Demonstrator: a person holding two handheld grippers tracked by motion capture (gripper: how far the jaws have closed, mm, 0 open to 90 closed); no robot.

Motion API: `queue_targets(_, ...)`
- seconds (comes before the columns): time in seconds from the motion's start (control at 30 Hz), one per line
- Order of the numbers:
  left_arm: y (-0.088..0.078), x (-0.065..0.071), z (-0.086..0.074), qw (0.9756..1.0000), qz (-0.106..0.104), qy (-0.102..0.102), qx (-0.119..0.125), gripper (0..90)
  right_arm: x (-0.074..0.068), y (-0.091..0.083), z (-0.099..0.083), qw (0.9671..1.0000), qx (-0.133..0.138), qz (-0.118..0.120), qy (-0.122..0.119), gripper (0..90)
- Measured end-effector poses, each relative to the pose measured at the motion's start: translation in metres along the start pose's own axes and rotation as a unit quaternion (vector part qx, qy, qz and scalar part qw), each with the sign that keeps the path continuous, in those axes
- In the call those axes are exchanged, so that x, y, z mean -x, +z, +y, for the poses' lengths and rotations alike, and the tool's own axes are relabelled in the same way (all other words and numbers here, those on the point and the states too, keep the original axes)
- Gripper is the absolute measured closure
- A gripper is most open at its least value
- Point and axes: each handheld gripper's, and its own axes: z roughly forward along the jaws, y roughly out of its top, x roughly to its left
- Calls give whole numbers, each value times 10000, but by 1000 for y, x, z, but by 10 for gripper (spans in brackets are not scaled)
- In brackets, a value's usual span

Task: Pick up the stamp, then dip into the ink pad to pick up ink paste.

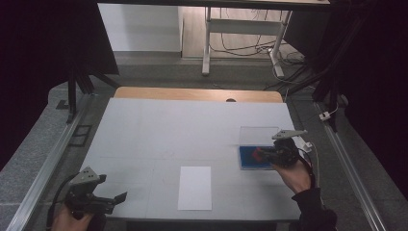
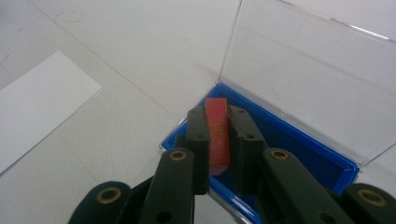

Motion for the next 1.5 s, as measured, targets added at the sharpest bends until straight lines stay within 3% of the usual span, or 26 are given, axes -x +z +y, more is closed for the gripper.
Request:
queue_targets(0.37, 1, -1, 0, 10000, -40, -33, -51, 1, 2, 8, 1, 9996, -82, -252, -111, 797)
queue_targets(0.7, 2, -1, 0, 10000, -35, -51, -75, 1, 4, 30, -2, 9976, -444, -412, -343, 798)
queue_targets(1.17, 2, -2, 0, 9999, -59, -89, -94, 1, 4, 37, -5, 9970, -523, -504, -248, 803)
queue_targets(1.27, 2, -2, 0, 9999, -58, -81, -112, 1, -1, 38, -4, 9957, -574, -612, -403, 804)
queue_targets(1.5, 3, -2, 1, 9999, -51, -84, -131, 3, -17, 42, -1, 9891, -746, -975, -812, 804)
